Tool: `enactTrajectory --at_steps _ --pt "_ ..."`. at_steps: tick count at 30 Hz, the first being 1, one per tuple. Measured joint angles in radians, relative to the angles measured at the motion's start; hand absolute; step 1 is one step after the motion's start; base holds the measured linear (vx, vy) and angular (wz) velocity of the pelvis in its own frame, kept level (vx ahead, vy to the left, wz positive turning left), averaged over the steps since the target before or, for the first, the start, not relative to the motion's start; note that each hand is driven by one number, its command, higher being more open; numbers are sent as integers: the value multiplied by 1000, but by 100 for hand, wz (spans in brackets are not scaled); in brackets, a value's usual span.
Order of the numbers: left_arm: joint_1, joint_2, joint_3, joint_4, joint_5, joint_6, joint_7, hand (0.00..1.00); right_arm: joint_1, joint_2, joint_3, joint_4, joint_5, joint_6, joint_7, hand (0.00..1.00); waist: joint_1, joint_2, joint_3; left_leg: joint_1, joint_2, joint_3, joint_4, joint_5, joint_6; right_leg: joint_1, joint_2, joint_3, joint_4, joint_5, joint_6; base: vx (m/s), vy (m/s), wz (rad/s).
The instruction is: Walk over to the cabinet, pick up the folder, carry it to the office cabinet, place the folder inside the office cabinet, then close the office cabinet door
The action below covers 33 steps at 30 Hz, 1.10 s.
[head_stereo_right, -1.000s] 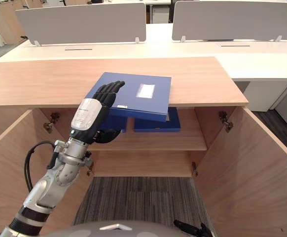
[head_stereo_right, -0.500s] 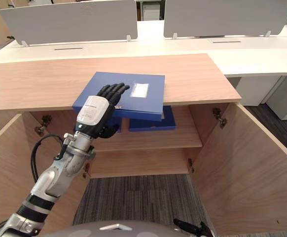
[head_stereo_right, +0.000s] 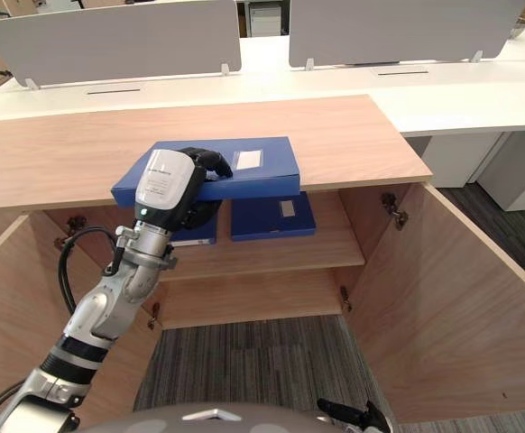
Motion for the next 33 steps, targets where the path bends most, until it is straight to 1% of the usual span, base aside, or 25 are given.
enactTrajectory --at_steps 6,9,11,13,14,17,18,19,21,24,28,29,30,32,33 --pt "11 -22 0 -22 -20 0 -4 0 -1 1 4 -4 0 -1 0 100 0 -3 2 0 0 0 0 -1 0 0 0 0 0 0 0 0 0 0" --pt "48 -79 -4 -112 -66 -1 -24 0 1 4 5 -4 0 -6 -1 100 4 -3 2 0 1 9 0 -7 1 -3 -1 12 1 0 0 -6 -3 -7" --pt "72 -121 -39 -182 -117 -7 -30 0 1 6 12 -4 0 -7 -2 100 8 -3 2 0 1 16 0 -10 3 -6 -1 20 2 0 0 2 -2 -11" --pt "91 -172 -100 -262 -228 -41 -52 0 1 7 35 -14 0 -9 -3 100 10 -3 1 0 0 26 0 -13 4 -12 -2 31 5 -1 1 0 -3 -12" --pt "91 -182 -119 -277 -253 -49 -58 0 1 5 43 -18 0 -9 -5 100 10 -3 1 0 0 26 0 -14 4 -13 -2 32 5 -1 1 -7 -7 -5" --pt "92 -226 -195 -310 -390 -102 -95 0 2 7 56 -38 0 -13 -7 100 6 1 -1 2 1 28 0 -15 5 -13 -1 35 10 -4 4 0 0 0" --pt "94 -231 -202 -315 -413 -105 -99 0 3 6 64 -43 0 -14 -8 100 6 2 -2 3 1 28 0 -15 5 -13 -1 36 11 -5 4 -34 -25 -1" --pt "101 -246 -204 -321 -474 -112 -103 0 5 -1 89 -50 0 -18 -11 100 6 8 -6 4 2 28 0 -15 5 -13 -1 36 13 -6 5 -32 -23 0" --pt "116 -260 -201 -327 -542 -111 -102 0 12 -3 103 -67 0 -18 -17 100 8 13 -12 5 3 28 0 -15 5 -15 -1 36 21 -11 6 -20 -14 0" --pt "168 -267 -198 -372 -652 -109 -96 0 23 -8 129 -102 0 -21 -21 100 11 19 -19 7 3 27 0 -16 5 -19 -1 36 32 -16 7 0 0 0" --pt "186 -270 -193 -428 -855 -111 -99 0 34 0 166 -177 -1 -24 -24 100 29 10 -25 6 4 27 4 -15 5 -19 -1 36 35 -16 7 -34 -20 1" --pt "205 -280 -180 -451 -920 -111 -109 0 40 11 178 -216 -1 -24 -27 100 29 7 -28 6 3 27 5 -15 5 -19 0 36 37 -16 8 -37 -22 1" --pt "217 -287 -173 -465 -952 -111 -114 0 43 16 187 -240 -1 -24 -29 100 29 5 -28 6 3 26 5 -15 5 -19 0 36 38 -16 8 0 0 0" --pt "255 -313 -140 -498 -1052 -114 -133 0 54 43 203 -350 -2 -24 -28 100 31 -1 -31 4 3 26 8 -15 5 -21 0 36 41 -16 8 -33 -19 1" --pt "263 -319 -130 -502 -1077 -114 -138 0 58 50 207 -387 -2 -25 -28 100 33 -2 -30 4 3 26 8 -15 6 -21 0 36 42 -16 8 -40 -19 0"
